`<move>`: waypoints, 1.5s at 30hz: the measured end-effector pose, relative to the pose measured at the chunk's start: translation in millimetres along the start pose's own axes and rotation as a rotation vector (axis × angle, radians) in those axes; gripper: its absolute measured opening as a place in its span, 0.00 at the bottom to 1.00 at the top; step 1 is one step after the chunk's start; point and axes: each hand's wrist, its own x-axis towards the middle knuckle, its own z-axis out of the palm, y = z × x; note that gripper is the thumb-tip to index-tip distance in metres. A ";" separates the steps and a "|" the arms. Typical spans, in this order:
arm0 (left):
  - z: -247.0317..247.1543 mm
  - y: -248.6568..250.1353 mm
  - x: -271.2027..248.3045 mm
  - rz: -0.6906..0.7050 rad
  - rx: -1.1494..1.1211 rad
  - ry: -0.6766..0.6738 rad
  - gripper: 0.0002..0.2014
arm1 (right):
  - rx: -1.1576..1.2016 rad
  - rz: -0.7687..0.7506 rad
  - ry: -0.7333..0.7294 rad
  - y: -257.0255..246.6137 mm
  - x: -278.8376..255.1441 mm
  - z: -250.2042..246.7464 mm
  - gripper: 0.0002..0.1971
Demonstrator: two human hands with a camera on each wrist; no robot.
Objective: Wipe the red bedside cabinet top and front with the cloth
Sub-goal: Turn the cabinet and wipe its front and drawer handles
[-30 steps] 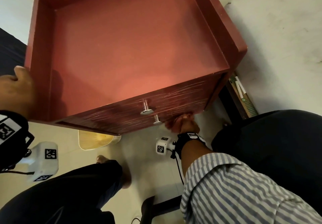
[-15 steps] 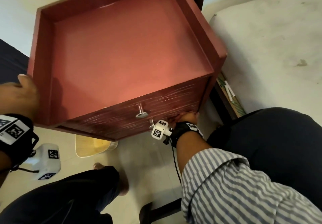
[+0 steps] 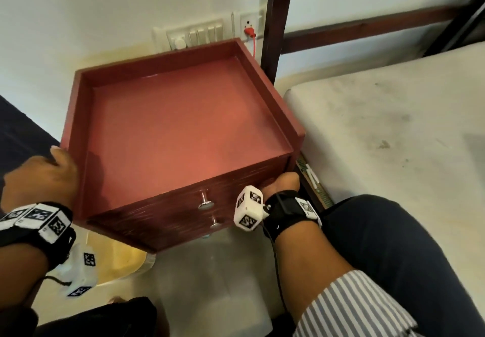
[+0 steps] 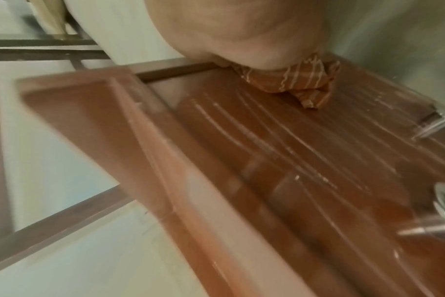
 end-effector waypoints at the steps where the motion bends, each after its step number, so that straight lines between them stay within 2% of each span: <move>1: -2.6 0.8 -1.5 -0.022 -0.004 -0.041 0.45 | 0.145 0.056 -0.082 -14.0 -36.7 1.1 0.31; 2: -7.5 6.4 -5.4 -0.038 -0.036 -0.052 0.45 | 0.227 0.109 -0.167 -24.6 -50.6 2.7 0.24; 4: -22.5 18.4 -14.6 -0.068 -0.056 -0.078 0.42 | 0.259 0.153 -0.274 -45.2 -81.7 -1.2 0.19; 9: -33.6 26.7 -21.0 -0.073 0.011 -0.094 0.42 | 0.054 0.022 -0.383 -60.5 -100.6 -29.8 0.14; 11: -36.5 28.8 -22.7 -0.072 -0.007 -0.091 0.41 | 0.072 0.001 -0.415 -55.2 -93.5 -37.0 0.09; 16: -49.2 37.5 -28.0 -0.083 -0.002 -0.110 0.39 | 0.054 -0.065 -0.365 -30.1 -77.2 -32.9 0.15; 24: -54.8 39.9 -33.0 -0.087 0.020 -0.109 0.38 | 0.026 0.102 -0.493 -42.3 -80.9 -35.6 0.17; 27: -61.4 47.6 -36.1 -0.084 0.023 -0.109 0.37 | 0.105 0.049 -0.498 -46.6 -81.7 -36.6 0.18; 30: -63.9 50.8 -37.5 -0.088 0.029 -0.111 0.37 | 0.123 -0.015 -0.489 -31.3 -94.0 -30.5 0.12; 33: -65.0 52.4 -38.4 -0.083 0.027 -0.101 0.37 | 0.054 0.064 -0.554 -15.2 -109.2 -20.3 0.05; 36: -66.6 51.9 -40.0 -0.080 0.017 -0.102 0.35 | 0.037 0.148 -0.561 -15.8 -113.1 -17.5 0.07; 39: -66.2 52.5 -41.1 -0.072 0.006 -0.095 0.35 | 0.142 0.060 -0.459 -30.2 -108.2 -23.9 0.11; 42: -65.4 50.7 -42.0 -0.058 0.002 -0.091 0.32 | 0.222 -0.117 -0.398 -43.8 -107.0 -29.6 0.05; 45: -66.7 52.4 -41.8 -0.068 0.011 -0.088 0.33 | 0.155 -0.082 -0.462 -31.8 -122.0 -24.1 0.03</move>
